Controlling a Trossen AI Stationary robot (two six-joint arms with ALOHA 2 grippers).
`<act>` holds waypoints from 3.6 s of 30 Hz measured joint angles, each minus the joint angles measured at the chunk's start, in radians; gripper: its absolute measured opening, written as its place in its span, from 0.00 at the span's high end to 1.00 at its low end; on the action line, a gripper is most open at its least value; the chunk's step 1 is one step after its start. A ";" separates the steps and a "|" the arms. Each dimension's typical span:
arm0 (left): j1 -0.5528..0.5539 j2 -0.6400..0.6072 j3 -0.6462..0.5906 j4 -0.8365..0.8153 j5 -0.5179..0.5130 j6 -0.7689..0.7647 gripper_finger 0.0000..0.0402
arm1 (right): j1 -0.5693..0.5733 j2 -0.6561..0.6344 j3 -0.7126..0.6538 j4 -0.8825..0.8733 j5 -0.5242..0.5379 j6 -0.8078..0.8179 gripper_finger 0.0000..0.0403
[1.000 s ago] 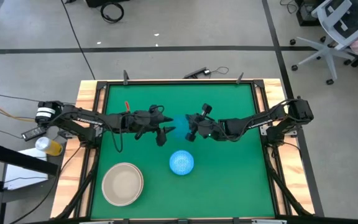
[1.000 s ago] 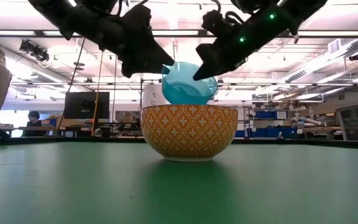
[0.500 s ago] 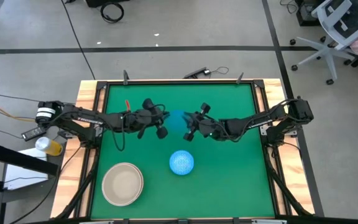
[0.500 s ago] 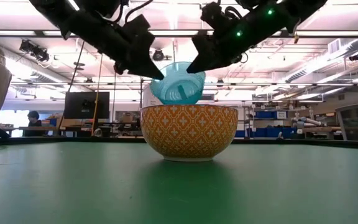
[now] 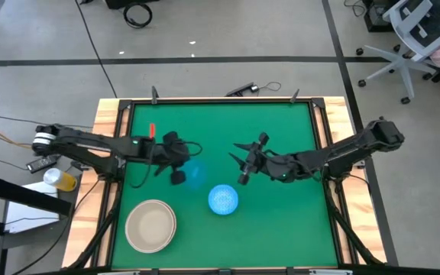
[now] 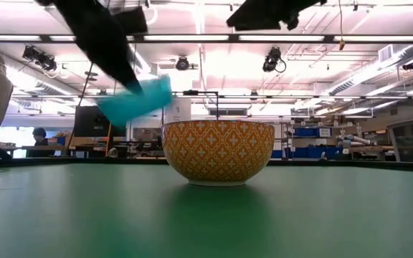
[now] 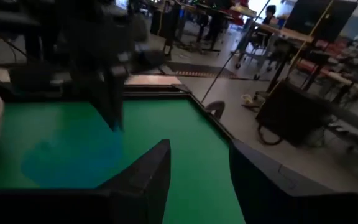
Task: Nest bowls inside each other
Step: Stack the blue bowl on top of the brown bowl, then stack the blue patterned bowl on top of the blue bowl
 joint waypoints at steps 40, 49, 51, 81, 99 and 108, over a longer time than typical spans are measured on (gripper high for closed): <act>-0.528 0.033 0.138 -0.515 0.263 -0.593 0.40 | -0.108 0.289 -0.001 -0.206 -0.655 0.566 0.58; -0.517 0.032 0.319 -0.529 -0.062 -0.484 0.39 | -0.107 0.399 0.000 -0.144 -0.726 0.567 0.60; -0.496 0.032 0.320 -0.518 -0.135 -0.469 0.39 | -0.107 0.413 0.000 -0.145 -0.702 0.561 0.65; -0.077 0.351 0.320 0.060 -0.423 0.063 0.39 | -0.011 0.348 -0.004 0.289 0.428 -0.158 0.91; -0.036 0.343 0.319 0.118 -0.404 0.063 0.41 | -0.033 0.345 0.002 0.418 0.414 -0.251 0.91; 0.003 0.343 0.323 0.105 -0.392 0.138 0.88 | -0.005 0.343 0.006 0.463 0.393 -0.235 0.83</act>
